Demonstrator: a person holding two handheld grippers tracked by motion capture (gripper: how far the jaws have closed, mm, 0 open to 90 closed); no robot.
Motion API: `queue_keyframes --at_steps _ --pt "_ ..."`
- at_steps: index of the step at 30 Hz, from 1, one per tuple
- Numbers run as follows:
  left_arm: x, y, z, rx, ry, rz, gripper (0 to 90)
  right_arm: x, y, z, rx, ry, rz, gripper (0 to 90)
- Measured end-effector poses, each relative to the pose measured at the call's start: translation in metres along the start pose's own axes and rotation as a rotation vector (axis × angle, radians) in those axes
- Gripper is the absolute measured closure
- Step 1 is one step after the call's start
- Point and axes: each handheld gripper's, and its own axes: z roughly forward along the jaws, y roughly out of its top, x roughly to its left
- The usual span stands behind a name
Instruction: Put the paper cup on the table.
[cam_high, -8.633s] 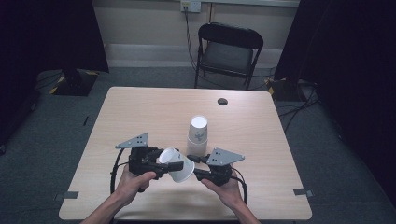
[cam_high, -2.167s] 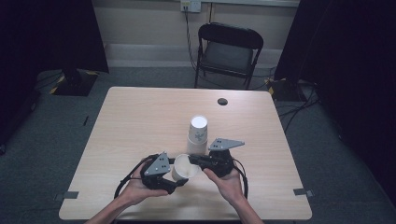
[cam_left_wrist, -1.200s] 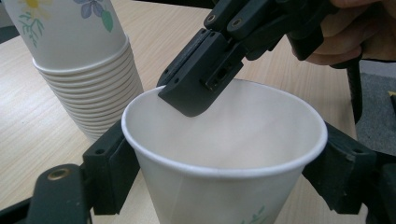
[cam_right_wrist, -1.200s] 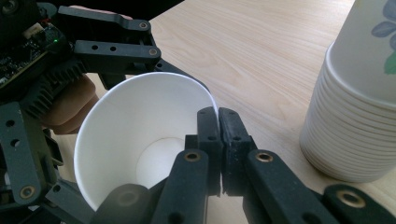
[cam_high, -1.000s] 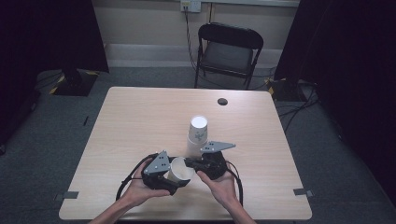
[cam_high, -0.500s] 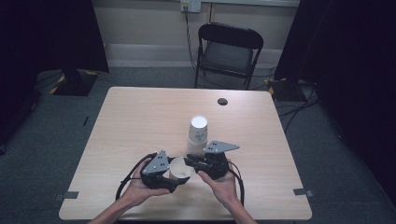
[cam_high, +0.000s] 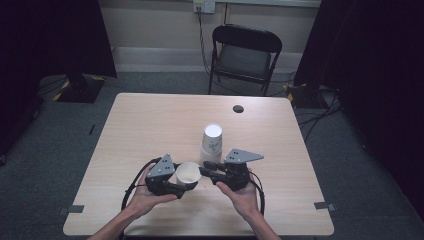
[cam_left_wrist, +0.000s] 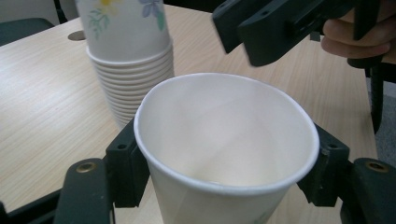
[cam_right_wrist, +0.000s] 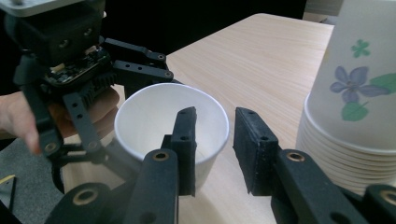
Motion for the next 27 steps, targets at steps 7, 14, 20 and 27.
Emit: queue_keyframes --at_steps 7,14,20,27 --pt "0.013 0.002 -0.013 -0.034 0.045 -0.042 30.9 -0.004 -0.002 -0.004 -0.01 -0.005 0.004 68.0" --pt "0.028 0.0 -0.031 -0.067 0.136 -0.079 31.0 -0.004 -0.011 -0.007 0.02 -0.029 -0.016 58.0" --pt "0.043 -0.002 -0.043 -0.075 0.198 -0.137 31.7 -0.011 -0.022 -0.019 0.04 -0.072 -0.019 45.3" --pt "0.056 -0.007 -0.047 -0.058 0.25 -0.171 32.1 -0.025 -0.039 -0.038 0.082 -0.15 0.0 34.2"
